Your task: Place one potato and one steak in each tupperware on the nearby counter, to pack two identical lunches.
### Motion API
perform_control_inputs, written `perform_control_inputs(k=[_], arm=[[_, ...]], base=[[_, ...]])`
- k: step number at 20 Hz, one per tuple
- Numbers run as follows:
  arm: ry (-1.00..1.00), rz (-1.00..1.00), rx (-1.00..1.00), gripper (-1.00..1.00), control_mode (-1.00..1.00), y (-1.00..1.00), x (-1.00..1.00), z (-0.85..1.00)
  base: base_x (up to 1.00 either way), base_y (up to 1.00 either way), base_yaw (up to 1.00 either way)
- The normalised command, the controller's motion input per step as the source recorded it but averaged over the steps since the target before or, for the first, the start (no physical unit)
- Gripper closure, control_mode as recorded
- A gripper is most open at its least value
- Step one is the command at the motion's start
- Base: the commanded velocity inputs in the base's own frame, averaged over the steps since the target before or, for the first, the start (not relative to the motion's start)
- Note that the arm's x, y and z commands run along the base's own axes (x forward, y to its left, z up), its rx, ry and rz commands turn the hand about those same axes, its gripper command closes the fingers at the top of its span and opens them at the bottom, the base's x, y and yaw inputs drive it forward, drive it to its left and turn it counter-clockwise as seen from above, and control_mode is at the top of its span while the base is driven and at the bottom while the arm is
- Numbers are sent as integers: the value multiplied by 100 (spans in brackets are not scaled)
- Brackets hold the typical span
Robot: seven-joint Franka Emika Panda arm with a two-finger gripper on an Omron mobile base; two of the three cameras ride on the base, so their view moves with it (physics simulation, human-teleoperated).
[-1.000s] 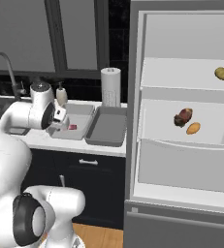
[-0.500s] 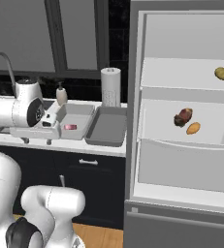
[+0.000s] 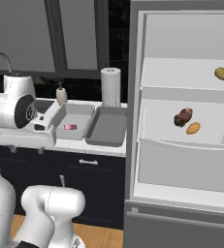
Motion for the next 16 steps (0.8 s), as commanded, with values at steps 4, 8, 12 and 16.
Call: perform_control_inputs(k=[4,8,12,16], arm=[[0,4,-3,-100,-100,-21,-64,36],[0,0,-3,-100,-100,0,-18,7],[0,0,0,-100,100,0,-1,0],[0,0,0,-100,100,0,0,0]], base=[[0,0,0],[0,0,0],[-10,-3,0],[-38,-7,-2]])
